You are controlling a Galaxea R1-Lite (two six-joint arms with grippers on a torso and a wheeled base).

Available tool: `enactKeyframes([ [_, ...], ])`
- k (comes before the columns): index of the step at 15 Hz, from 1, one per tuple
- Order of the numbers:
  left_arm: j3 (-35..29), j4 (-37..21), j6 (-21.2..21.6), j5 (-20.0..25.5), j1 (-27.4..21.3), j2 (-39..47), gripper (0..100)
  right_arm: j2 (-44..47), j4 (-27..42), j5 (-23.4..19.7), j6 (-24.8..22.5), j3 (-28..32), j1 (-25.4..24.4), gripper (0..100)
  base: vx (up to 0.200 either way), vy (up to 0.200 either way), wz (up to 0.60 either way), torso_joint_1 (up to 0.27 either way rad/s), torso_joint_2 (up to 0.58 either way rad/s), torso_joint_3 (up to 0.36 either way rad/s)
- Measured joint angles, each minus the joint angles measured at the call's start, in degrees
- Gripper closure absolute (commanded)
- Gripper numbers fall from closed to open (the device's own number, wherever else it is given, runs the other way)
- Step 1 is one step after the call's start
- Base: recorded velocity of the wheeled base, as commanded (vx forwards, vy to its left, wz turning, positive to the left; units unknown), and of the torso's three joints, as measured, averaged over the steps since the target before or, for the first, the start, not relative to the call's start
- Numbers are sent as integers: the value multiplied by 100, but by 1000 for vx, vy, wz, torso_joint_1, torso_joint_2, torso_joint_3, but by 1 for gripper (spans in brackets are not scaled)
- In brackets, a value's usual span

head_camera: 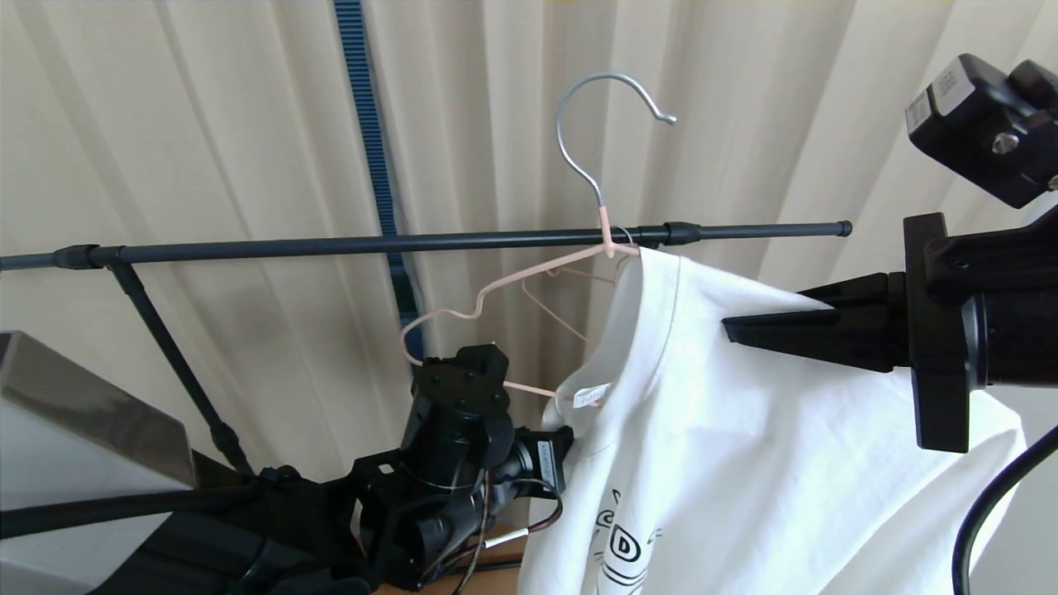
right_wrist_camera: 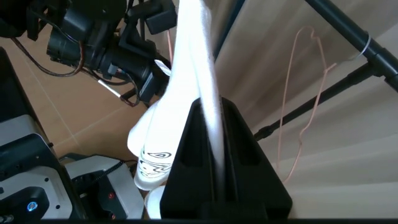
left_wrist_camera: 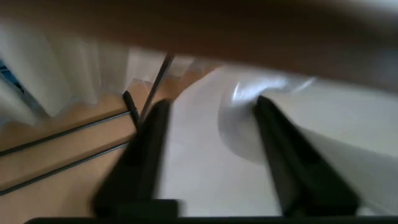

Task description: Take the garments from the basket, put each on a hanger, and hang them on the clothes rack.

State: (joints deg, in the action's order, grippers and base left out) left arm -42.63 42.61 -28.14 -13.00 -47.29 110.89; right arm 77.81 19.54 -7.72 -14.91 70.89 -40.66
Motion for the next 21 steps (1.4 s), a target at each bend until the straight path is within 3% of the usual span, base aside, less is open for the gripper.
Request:
enactKeyframes([
  [4, 336, 9, 380, -172, 11, -295, 100, -80, -17, -51, 0, -173, 260, 100, 0, 0, 0, 0, 0, 0],
  [8, 664, 11, 660, -213, 322, -852, 100, -199, -156, -506, -9, -542, 623, 100, 0, 0, 0, 0, 0, 0],
  [18, 827, 6, 991, -217, 895, -1224, 100, -612, -2550, -842, -127, -2793, 1213, 100, 0, 0, 0, 0, 0, 0],
  [21, 829, 9, 994, -213, 1011, -1251, 100, -714, -2690, -848, -301, -3001, 1398, 100, 0, 0, 0, 0, 0, 0],
])
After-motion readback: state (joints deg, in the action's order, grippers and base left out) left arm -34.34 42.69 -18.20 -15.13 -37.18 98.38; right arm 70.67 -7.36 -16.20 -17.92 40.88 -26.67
